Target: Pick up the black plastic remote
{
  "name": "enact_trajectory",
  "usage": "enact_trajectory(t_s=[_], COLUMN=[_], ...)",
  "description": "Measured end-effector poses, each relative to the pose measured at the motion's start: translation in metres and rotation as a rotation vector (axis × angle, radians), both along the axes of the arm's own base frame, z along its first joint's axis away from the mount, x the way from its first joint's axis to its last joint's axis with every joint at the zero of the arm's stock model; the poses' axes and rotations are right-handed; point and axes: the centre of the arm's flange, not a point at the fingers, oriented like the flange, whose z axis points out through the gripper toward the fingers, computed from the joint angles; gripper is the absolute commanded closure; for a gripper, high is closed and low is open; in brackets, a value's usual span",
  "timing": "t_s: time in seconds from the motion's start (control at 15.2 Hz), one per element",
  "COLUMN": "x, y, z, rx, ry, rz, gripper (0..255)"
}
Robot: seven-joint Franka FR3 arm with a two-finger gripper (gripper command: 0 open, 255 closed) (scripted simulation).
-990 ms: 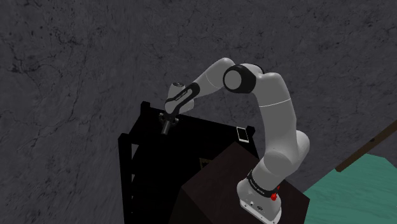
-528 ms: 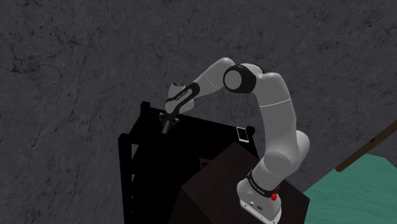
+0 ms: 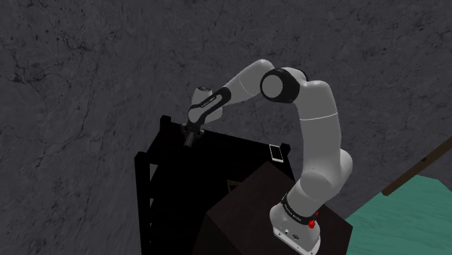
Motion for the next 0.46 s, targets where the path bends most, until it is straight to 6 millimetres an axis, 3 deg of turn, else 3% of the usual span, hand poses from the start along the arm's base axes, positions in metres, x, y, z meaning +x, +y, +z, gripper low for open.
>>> enact_trajectory(t_s=[0.46], x=[0.001], y=[-0.001], z=[0.035], rx=[0.000], ry=[0.000], rz=[0.000], gripper=[255])
